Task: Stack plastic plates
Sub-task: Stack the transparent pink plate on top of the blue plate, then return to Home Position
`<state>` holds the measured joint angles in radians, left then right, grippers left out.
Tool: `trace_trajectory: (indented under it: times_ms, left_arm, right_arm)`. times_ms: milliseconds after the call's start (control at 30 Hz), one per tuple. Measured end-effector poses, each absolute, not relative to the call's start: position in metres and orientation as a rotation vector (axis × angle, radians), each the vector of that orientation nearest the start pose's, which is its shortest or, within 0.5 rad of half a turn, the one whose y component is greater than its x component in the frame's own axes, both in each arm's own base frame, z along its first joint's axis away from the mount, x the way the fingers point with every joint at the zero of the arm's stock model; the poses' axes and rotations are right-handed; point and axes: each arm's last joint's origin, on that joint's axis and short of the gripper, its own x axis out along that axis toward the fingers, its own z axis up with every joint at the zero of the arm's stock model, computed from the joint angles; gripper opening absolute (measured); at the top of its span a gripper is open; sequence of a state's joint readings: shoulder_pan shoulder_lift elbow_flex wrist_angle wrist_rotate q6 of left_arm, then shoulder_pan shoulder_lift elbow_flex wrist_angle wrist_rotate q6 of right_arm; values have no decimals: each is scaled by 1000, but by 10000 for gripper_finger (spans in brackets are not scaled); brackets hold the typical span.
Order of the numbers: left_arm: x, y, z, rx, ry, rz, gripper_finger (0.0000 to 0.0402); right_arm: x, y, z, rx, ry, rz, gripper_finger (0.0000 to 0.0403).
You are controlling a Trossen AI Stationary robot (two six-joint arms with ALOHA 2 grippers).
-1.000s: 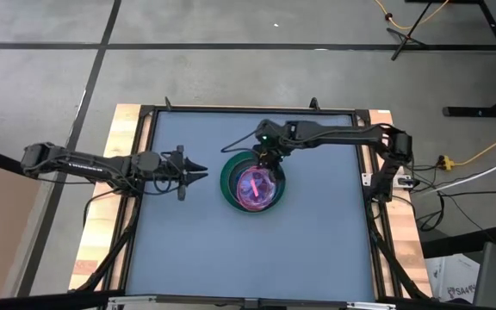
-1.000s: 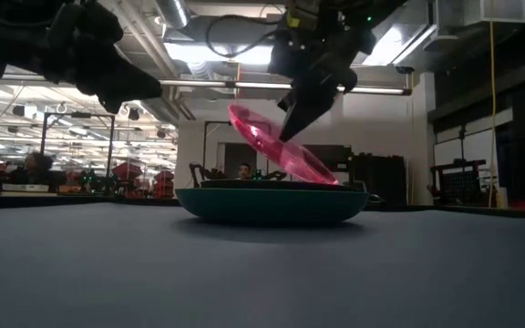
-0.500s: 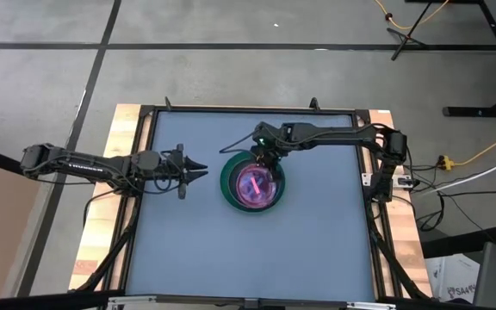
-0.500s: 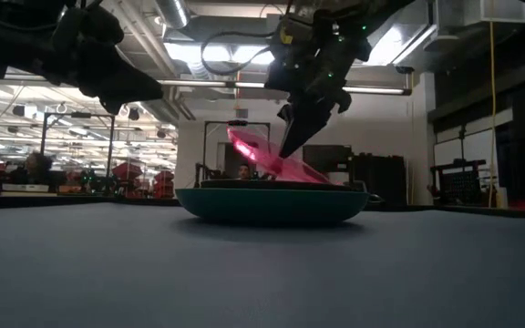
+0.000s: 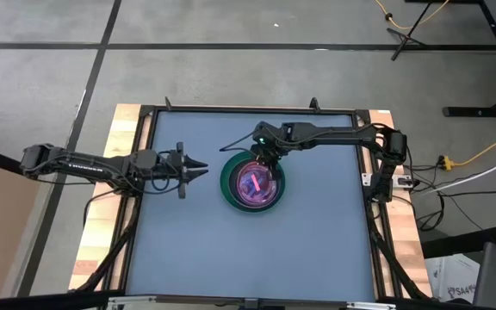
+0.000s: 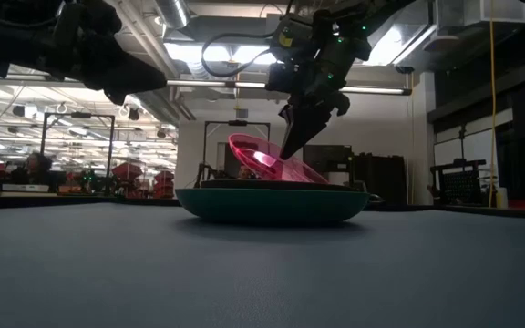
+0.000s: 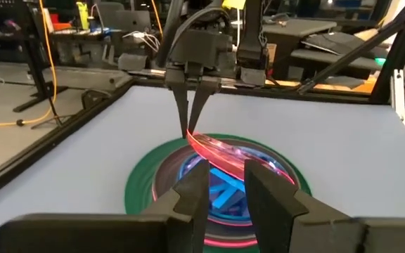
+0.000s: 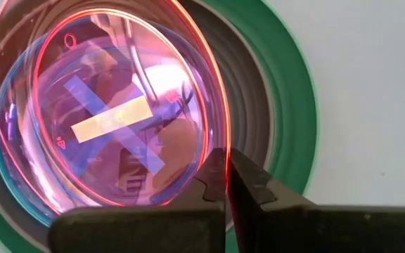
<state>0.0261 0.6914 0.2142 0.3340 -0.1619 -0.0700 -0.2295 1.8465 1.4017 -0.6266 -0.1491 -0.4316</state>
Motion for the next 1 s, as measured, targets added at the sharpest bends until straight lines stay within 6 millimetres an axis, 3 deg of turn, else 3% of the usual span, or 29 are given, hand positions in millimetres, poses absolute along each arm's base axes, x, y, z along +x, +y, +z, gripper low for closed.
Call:
trace_trajectory:
  times_ms: [233, 600, 1000]
  left_arm:
    - [156, 9, 200, -59, 129, 194, 84]
    - [156, 9, 200, -37, 135, 193, 84]
    - [153, 14, 201, 20, 137, 223, 84]
  right_arm:
    - [376, -83, 222, -190, 1044, 155, 9]
    - [376, -83, 222, -190, 1045, 155, 67]
    - [368, -82, 230, -194, 1063, 166, 72]
